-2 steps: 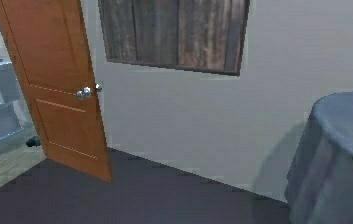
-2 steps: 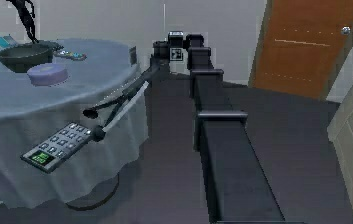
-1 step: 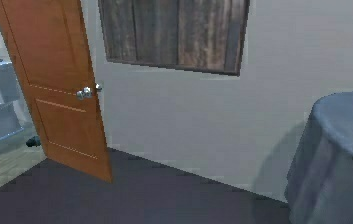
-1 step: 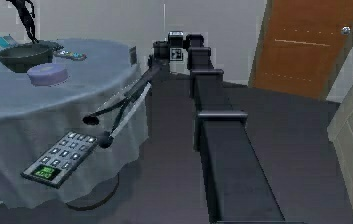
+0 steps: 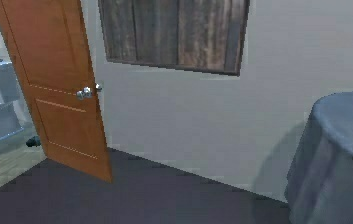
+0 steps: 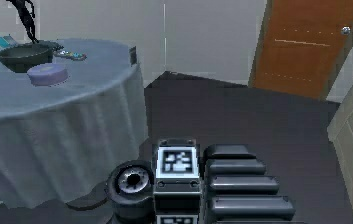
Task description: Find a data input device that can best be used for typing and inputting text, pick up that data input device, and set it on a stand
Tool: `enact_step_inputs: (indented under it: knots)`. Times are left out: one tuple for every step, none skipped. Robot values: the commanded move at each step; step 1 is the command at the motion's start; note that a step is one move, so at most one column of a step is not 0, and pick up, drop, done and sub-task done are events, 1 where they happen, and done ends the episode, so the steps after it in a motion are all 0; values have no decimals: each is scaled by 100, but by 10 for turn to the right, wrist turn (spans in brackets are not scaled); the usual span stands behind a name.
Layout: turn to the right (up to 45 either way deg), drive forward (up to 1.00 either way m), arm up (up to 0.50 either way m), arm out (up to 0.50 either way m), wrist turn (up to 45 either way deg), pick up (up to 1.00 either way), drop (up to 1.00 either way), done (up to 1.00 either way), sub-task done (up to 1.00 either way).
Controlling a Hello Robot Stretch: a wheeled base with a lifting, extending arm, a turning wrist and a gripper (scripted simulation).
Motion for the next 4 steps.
enact_step_inputs:
  knots:
    - [-450, 0, 0, 0, 0, 0, 0, 0, 0]
    - [-240, 0, 0, 0, 0, 0, 0, 0, 0]
    - [0, 100, 0, 0, 0, 0, 0, 0, 0]
    - [0, 100, 0, 0, 0, 0, 0, 0, 0]
